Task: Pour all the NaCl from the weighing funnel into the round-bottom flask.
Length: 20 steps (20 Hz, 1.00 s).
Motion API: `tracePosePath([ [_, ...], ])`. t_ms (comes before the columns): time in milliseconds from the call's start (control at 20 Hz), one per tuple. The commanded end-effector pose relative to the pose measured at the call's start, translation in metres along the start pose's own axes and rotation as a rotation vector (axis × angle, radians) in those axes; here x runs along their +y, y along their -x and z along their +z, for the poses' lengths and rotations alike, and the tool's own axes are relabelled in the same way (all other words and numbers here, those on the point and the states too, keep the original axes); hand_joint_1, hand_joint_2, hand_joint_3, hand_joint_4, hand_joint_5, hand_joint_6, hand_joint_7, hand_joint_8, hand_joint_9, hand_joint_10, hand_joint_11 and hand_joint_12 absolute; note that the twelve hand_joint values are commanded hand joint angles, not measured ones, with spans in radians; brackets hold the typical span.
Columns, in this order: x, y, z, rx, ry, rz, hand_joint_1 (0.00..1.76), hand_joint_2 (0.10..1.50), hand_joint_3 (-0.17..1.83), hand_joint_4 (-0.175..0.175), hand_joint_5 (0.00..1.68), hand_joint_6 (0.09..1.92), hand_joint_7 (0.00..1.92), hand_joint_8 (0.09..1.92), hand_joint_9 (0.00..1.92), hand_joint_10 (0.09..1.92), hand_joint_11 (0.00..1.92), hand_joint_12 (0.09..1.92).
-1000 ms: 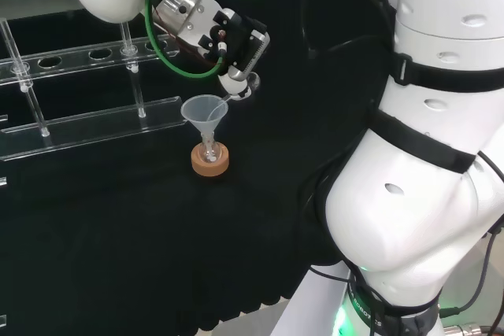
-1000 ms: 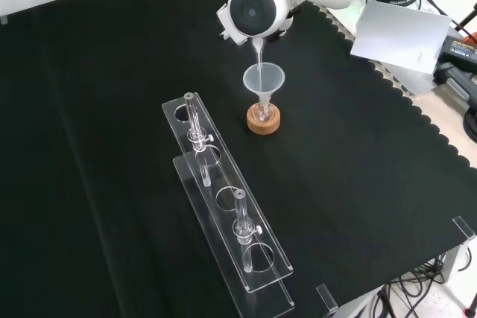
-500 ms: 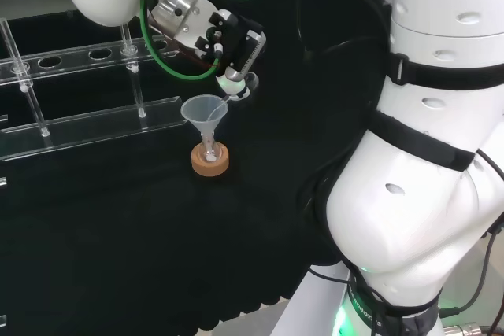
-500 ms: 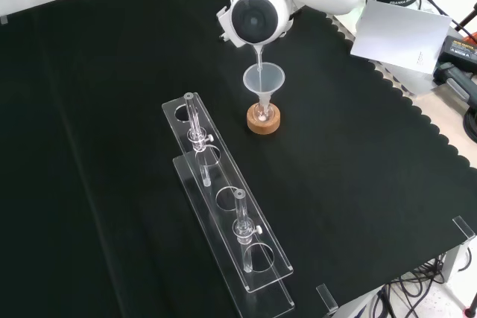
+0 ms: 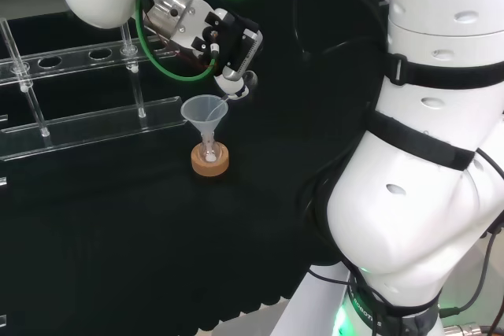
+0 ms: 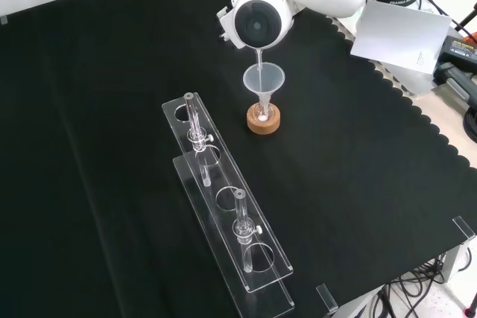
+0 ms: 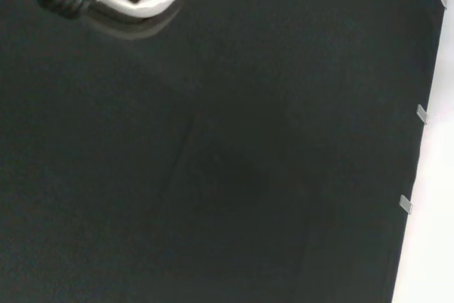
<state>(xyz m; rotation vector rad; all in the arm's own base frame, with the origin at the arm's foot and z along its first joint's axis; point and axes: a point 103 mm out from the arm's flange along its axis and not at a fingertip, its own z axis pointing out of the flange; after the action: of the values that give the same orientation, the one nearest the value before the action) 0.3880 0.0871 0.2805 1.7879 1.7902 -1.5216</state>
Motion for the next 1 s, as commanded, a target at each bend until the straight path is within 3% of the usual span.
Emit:
tracePosePath([
  [50,0.0,0.0,-0.001,-0.012,-0.006,0.005,1.12,0.69,0.62,0.175,1.24,0.71,0.54,0.67,0.88,0.35,0.79,1.05],
  [1000,-0.002,-0.005,-0.012,-0.083,-0.018,0.019,1.12,0.69,0.63,0.175,1.24,0.71,0.53,0.67,0.88,0.35,0.79,1.05],
])
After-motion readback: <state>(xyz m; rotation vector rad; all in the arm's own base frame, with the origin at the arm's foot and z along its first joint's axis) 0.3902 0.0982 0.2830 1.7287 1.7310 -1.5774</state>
